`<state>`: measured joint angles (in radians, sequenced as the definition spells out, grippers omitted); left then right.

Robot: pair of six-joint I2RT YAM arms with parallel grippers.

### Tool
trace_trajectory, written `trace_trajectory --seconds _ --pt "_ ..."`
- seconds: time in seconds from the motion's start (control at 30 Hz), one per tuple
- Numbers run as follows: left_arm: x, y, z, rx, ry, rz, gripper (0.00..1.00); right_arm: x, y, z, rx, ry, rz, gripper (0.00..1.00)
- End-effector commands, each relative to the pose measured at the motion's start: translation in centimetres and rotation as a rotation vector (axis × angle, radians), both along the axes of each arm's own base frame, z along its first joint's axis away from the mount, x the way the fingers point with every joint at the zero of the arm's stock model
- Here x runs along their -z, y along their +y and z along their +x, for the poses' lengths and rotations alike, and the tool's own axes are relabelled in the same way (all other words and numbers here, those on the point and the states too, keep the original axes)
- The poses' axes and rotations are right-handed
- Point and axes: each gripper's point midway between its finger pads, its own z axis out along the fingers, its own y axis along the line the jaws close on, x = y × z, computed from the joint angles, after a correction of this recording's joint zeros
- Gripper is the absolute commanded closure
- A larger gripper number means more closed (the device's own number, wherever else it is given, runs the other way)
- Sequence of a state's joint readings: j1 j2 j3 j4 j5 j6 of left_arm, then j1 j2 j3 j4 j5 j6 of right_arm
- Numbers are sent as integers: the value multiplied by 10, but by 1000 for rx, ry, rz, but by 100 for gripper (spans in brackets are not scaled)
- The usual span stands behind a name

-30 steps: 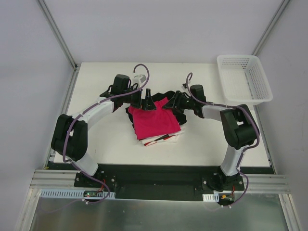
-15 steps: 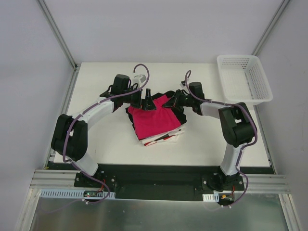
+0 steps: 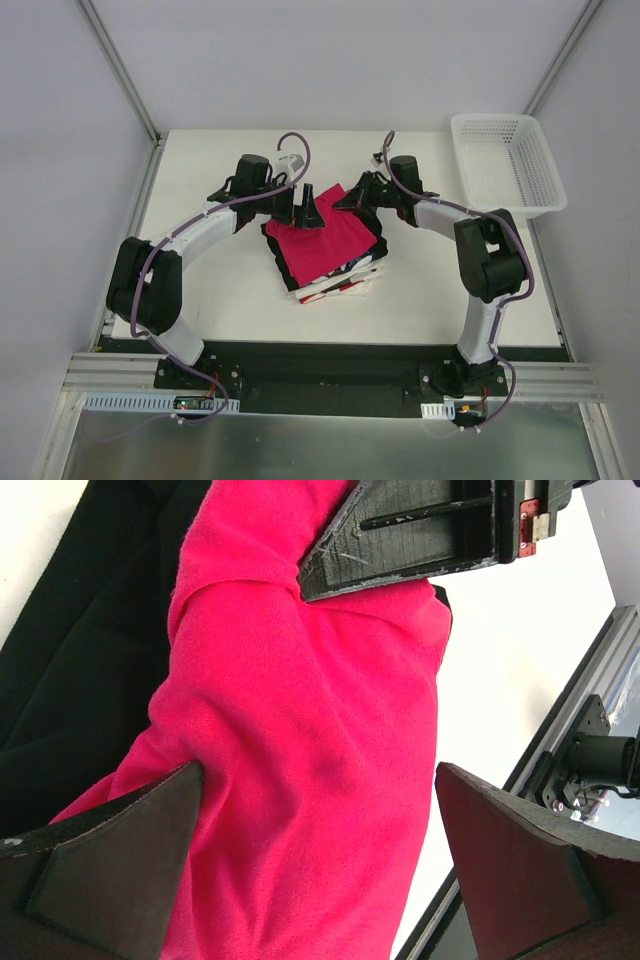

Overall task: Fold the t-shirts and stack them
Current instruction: Smooth out wrinkles on the folded tshirt

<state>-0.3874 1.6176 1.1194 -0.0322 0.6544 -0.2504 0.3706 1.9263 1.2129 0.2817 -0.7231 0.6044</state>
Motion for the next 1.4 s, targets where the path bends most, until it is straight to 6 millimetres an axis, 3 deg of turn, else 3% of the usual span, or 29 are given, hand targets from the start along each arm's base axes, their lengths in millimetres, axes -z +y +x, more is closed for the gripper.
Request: trace_trajectory --seconds 0.0,0.13,0.33,0.4,0.57,0.63,0.67,0.7,0.73,0.77,0.8,0.87,0.9,1.03,1.07,1.1,1.17,1.2,1.37 --pt "-14 -10 -2 43 -34 -40 1 -4 0 8 -15 -37 6 98" --pt "-15 -10 -2 40 -42 -38 1 11 -1 3 -22 -8 8 95" --pt "-28 2 5 -21 -116 5 0 17 -12 8 0 -3 13 73" --pt "-41 5 4 -32 -157 4 1 17 -15 11 4 -9 14 68" --pt "-70 19 4 -85 -254 18 1 6 -49 30 71 -41 12 65" --pt "-78 26 2 -118 -286 27 1 -6 -69 39 111 -71 2 71" --pt "-92 32 2 -156 -329 27 1 -10 -74 40 122 -81 -2 78" --pt "-95 36 1 -177 -340 28 1 -16 -77 41 133 -92 -7 93" --pt "-100 38 -1 -199 -347 13 1 -32 -77 39 131 -126 -7 98" --pt "-119 39 -2 -221 -406 -30 1 -38 -75 37 130 -141 -9 99" --pt "-110 40 -6 -231 -393 -39 1 -43 -74 36 133 -157 -14 99" --pt "-122 38 -10 -257 -422 -109 1 -58 -63 28 110 -186 -6 99" --pt "-113 37 -14 -250 -402 -115 1 -61 -60 26 104 -190 -4 99" --pt "-108 29 -19 -237 -368 -169 1 -67 -38 12 57 -192 12 99" --pt "-95 26 -20 -229 -336 -172 1 -67 -32 9 45 -193 15 99" --pt "-99 20 -20 -222 -343 -210 1 -69 -26 6 33 -191 26 99" --pt "-79 9 -21 -204 -305 -208 1 -65 -10 -4 -4 -182 32 99" --pt "-78 3 -20 -198 -312 -219 1 -64 -4 -8 -18 -180 37 99" --pt "-43 -15 -16 -186 -260 -208 1 -27 13 -16 -50 -123 19 99"
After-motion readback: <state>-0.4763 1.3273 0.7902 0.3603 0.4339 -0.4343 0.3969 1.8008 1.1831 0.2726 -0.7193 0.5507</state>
